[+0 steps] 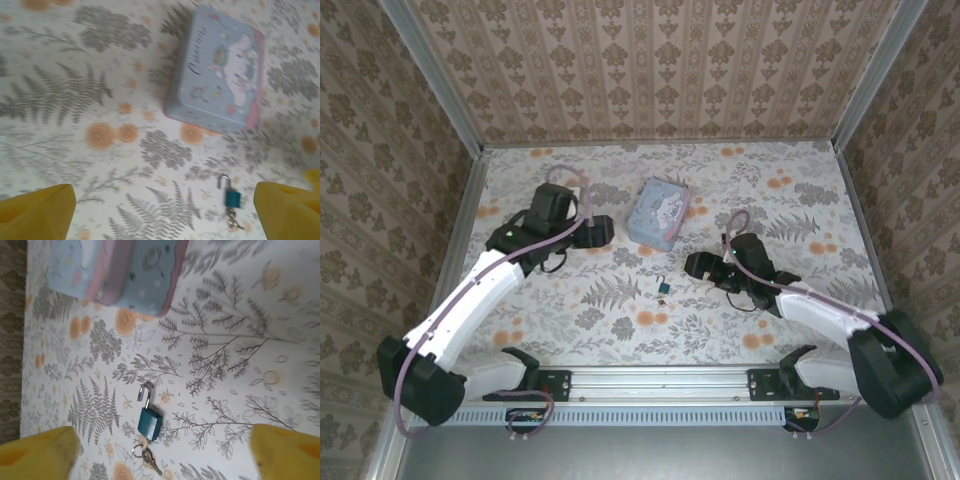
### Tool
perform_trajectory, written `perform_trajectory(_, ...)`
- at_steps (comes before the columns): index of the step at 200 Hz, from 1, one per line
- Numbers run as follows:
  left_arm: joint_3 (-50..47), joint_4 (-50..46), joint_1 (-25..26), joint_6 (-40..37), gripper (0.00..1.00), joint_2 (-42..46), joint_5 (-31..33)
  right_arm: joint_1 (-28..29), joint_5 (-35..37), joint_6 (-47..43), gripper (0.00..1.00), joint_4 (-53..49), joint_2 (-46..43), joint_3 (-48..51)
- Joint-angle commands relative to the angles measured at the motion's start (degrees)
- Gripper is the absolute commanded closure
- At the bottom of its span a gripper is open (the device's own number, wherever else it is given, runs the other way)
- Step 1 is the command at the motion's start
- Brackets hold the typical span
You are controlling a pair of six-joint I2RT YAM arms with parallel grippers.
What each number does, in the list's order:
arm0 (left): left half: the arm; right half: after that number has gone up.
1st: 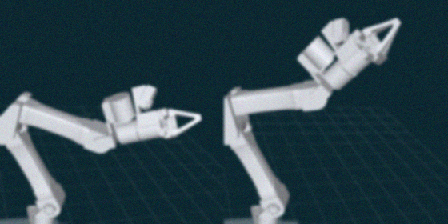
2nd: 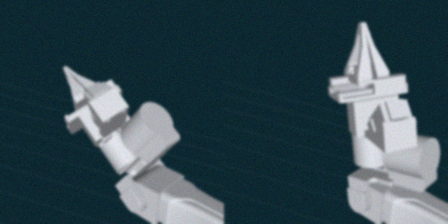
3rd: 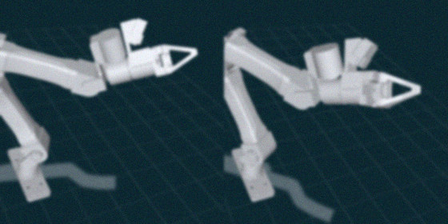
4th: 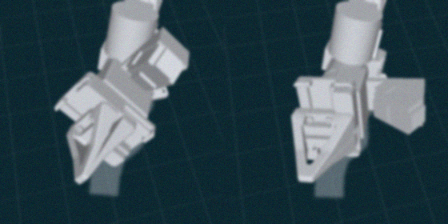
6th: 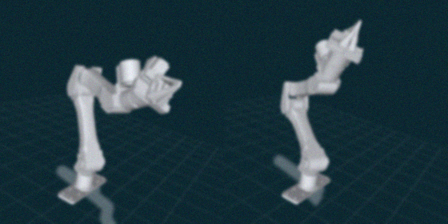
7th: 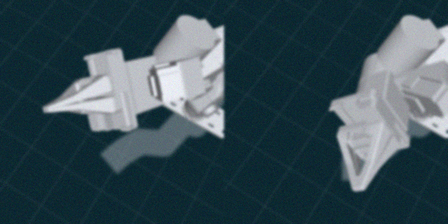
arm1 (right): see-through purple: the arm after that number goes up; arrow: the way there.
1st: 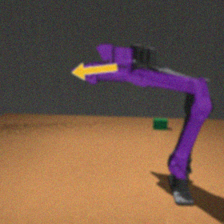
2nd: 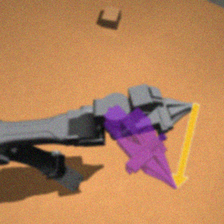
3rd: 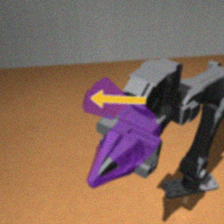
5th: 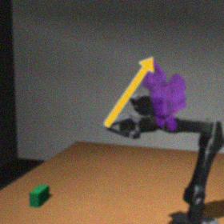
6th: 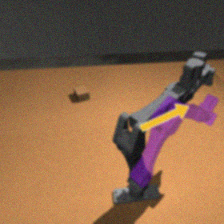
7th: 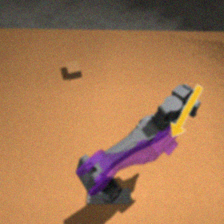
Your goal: Unlock the padlock with the key
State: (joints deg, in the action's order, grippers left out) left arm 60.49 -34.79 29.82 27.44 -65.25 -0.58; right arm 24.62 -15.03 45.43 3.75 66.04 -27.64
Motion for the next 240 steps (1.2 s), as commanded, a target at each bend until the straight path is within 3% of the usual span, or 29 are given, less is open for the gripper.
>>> perform_trajectory(1, -2.8, -1.2, -4.1, 0.2, 0.06, 4.4, 7.0, -3.2, 4.2, -5.9, 0.01, -12.9, -6.6, -4.3)
perform_trajectory(28, -7.4, 4.7, -11.4, -3.8, 0.05, 9.0, 14.0, -6.6, 15.2, -10.3, 0.0, -18.5, -13.4, -8.5)
perform_trajectory(54, -16.0, 20.2, -14.7, -11.3, 0.0, 13.0, 21.3, -7.5, 27.9, -17.8, 0.0, -11.2, -16.5, -7.1)
perform_trajectory(78, -24.5, 36.8, -16.9, -20.0, 0.0, 13.0, 25.2, -9.8, 33.9, -24.4, 0.0, -3.7, -12.9, -6.6)
perform_trajectory(100, -27.9, 44.5, -20.1, -24.3, 0.0, 7.7, 25.5, -11.9, 38.2, -28.5, 0.0, 2.8, -7.7, -5.9)
perform_trajectory(150, -39.4, 70.9, -24.3, -26.0, 0.0, -4.2, 21.1, -17.0, 40.9, -36.0, 0.01, 16.5, 4.9, -3.3)
perform_trajectory(184, -40.8, 80.5, -25.9, -27.7, 0.0, -11.6, 16.7, -21.4, 38.5, -37.7, 0.0, 31.0, 11.0, 1.9)
perform_trajectory(211, -42.3, 89.3, -26.3, -27.8, 0.0, -18.2, 15.5, -23.6, 31.1, -38.5, 0.0, 41.7, 15.9, 5.3)
perform_trajectory(234, -41.4, 93.1, -26.1, -30.3, 0.0, -23.3, 12.9, -23.7, 23.7, -41.7, 0.0, 57.5, 22.8, 9.6)
perform_trajectory(240, -40.1, 91.1, -26.0, -30.0, 0.0, -23.5, 13.0, -23.8, 23.3, -41.7, 0.0, 57.2, 22.7, 9.4)
